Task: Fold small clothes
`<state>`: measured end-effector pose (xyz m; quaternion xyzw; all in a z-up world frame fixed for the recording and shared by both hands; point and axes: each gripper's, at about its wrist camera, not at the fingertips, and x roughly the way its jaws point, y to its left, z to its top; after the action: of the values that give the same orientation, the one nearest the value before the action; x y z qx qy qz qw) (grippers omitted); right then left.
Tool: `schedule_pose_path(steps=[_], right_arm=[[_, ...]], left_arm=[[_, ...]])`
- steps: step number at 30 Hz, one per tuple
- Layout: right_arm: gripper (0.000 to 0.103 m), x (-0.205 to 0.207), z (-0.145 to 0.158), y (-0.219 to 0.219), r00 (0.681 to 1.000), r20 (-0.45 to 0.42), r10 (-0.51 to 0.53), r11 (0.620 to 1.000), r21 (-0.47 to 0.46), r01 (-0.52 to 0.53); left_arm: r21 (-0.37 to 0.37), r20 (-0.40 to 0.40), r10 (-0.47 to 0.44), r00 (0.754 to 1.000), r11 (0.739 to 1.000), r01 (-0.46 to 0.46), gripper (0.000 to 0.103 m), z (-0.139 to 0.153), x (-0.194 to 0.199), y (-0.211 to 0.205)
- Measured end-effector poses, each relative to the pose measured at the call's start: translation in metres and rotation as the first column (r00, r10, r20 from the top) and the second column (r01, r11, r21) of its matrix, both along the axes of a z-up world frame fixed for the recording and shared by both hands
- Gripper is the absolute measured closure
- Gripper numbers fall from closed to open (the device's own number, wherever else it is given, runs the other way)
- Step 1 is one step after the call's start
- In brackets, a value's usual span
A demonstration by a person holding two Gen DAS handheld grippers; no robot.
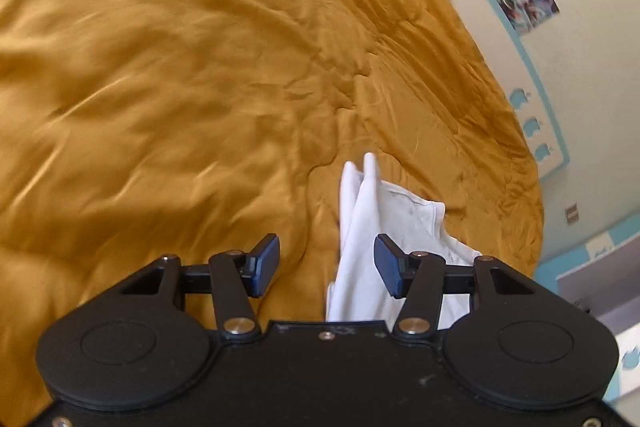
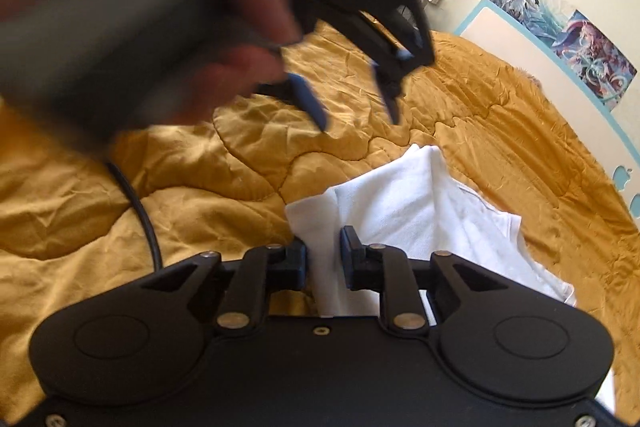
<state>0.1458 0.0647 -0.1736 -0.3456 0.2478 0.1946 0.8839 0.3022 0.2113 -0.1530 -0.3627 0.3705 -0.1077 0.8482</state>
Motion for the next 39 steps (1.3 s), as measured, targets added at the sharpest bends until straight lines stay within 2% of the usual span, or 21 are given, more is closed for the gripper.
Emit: schedule_pose_path(steps=[2, 4, 7, 9, 13, 18, 21, 23, 24, 27, 31, 39], right_arm=[[0.085, 0.000, 0.001, -0.003, 1.000, -0.013, -0.002, 0.999, 0.034, 0.002], [0.086, 0.002, 0.002, -0.007, 0.999, -0.032, -0.003, 0.998, 0.065, 0.005], [0.086, 0.007, 0.002, -0.010, 0.999, -0.048, 0.000, 0.995, 0.096, 0.005], [0.086, 0.008, 0.002, -0.012, 0.998, -0.061, 0.001, 0.993, 0.117, 0.006], [0.086, 0.012, 0.004, -0.016, 0.997, -0.082, -0.007, 0.988, 0.156, 0.020], [0.086, 0.019, 0.007, -0.021, 0.994, -0.105, -0.014, 0.980, 0.198, 0.034], [0.088, 0.022, 0.013, -0.026, 0.992, -0.122, -0.022, 0.972, 0.229, 0.050], [0.091, 0.025, 0.018, -0.030, 0.992, -0.124, -0.031, 0.966, 0.252, 0.062], [0.092, 0.025, 0.021, -0.032, 0.992, -0.124, -0.037, 0.961, 0.266, 0.069], [0.094, 0.026, 0.034, -0.040, 0.990, -0.131, -0.057, 0.948, 0.305, 0.095], [0.095, 0.026, 0.056, -0.058, 0.988, -0.117, -0.102, 0.927, 0.348, 0.137], [0.097, 0.003, 0.100, -0.121, 0.959, -0.080, -0.272, 0.861, 0.426, 0.279]], left_arm=[[0.026, 0.011, -0.043, 0.999, 0.999, 0.043, 0.048, -0.001, 0.025, -0.008], [0.017, -0.013, -0.075, 0.997, 0.997, 0.075, 0.048, -0.010, 0.051, -0.014], [-0.093, -0.054, -0.138, 0.989, 0.987, 0.133, 0.048, -0.029, 0.084, -0.022], [-0.099, -0.078, -0.160, 0.984, 0.983, 0.152, 0.047, -0.035, 0.098, -0.029], [-0.094, -0.070, -0.198, 0.978, 0.977, 0.191, 0.048, -0.037, 0.116, -0.043], [-0.196, -0.062, -0.210, 0.976, 0.961, 0.195, 0.056, -0.043, 0.126, -0.052], [-0.207, -0.070, -0.193, 0.979, 0.962, 0.175, 0.061, -0.041, 0.125, -0.053], [-0.185, -0.082, -0.199, 0.977, 0.966, 0.181, 0.089, -0.037, 0.125, -0.055], [-0.185, -0.093, -0.199, 0.976, 0.966, 0.179, 0.091, -0.036, 0.125, -0.055], [-0.169, -0.105, -0.200, 0.974, 0.969, 0.180, 0.092, -0.025, 0.127, -0.061], [-0.147, -0.077, -0.232, 0.970, 0.965, 0.219, 0.092, 0.003, 0.128, -0.080], [-0.078, -0.010, -0.322, 0.947, 0.944, 0.320, 0.092, 0.069, 0.128, -0.159]])
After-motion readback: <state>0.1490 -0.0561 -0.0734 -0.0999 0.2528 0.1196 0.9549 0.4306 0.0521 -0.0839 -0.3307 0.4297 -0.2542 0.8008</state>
